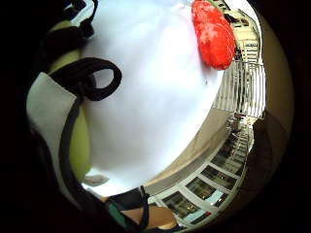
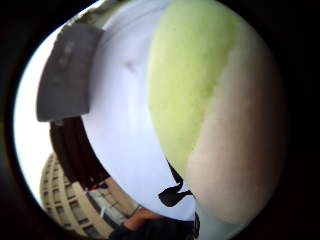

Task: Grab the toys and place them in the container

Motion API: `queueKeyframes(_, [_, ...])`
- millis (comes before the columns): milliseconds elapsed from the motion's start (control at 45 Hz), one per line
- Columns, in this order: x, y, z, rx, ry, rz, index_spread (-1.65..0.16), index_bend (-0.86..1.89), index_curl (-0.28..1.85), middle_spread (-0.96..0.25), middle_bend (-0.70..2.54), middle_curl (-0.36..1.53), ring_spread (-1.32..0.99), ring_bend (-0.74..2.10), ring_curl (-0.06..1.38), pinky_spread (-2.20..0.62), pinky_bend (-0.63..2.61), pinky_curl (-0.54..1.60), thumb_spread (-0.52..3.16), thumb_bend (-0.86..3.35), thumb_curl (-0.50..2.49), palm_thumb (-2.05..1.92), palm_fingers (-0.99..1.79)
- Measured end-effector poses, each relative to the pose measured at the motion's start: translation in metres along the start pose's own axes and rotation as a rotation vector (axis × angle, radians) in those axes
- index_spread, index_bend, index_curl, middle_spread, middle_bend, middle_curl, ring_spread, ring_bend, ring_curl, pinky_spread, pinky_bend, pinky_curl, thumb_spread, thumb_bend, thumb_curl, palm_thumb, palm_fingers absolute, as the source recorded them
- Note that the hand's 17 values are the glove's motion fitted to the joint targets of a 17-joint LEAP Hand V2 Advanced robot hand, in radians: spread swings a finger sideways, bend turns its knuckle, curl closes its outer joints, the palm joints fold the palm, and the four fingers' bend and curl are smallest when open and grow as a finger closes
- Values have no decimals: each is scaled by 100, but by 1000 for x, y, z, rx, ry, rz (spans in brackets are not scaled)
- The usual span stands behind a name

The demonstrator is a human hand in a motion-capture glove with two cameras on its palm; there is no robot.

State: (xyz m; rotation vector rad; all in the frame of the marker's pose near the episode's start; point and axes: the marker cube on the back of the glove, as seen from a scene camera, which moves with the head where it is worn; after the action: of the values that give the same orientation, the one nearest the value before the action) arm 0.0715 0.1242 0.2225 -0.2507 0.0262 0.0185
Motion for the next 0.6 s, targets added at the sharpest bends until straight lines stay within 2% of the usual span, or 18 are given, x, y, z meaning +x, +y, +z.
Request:
queueKeyframes(22, [0, -1, -2, 21, -14, 7, -32, 5, 7, -7, 35, 29, -25, 98, 40, -32, 129, 40, 112, 31, 34, 63, 64])
queueKeyframes(89, [1, -4, -6, 71, -35, 17, -32, 10, 7, -12, 46, 32, -31, 102, 42, -38, 122, 38, 102, 34, 39, 73, 79])
queueKeyframes(133, [2, -5, -8, 91, -19, 25, -32, 15, 7, -16, 57, 36, -33, 111, 45, -41, 111, 34, 95, 41, 43, 85, 101])
queueKeyframes(267, [-2, -10, -25, 56, -4, 40, -31, 22, 11, -23, 86, 47, -34, 116, 48, -45, 85, 30, 92, 57, 51, 104, 128])
queueKeyframes(334, [-4, -17, -45, 31, -17, 82, -30, 28, 14, -25, 92, 49, -35, 114, 48, -48, 80, 29, 91, 62, 54, 108, 130])
queueKeyframes(422, [-14, -37, -89, 164, -39, 136, -29, 30, 16, -27, 94, 50, -36, 115, 48, -48, 77, 30, 78, 54, 55, 99, 126])
queueKeyframes(489, [-27, -43, -138, 207, -56, 87, -30, 34, 18, -30, 80, 46, -38, 112, 47, -48, 89, 33, 71, 35, 53, 76, 113])
queueKeyframes(600, [-52, -54, -213, 290, -68, 73, -32, 31, 20, -34, 70, 45, -40, 111, 47, -47, 94, 36, 66, 29, 56, 71, 108])
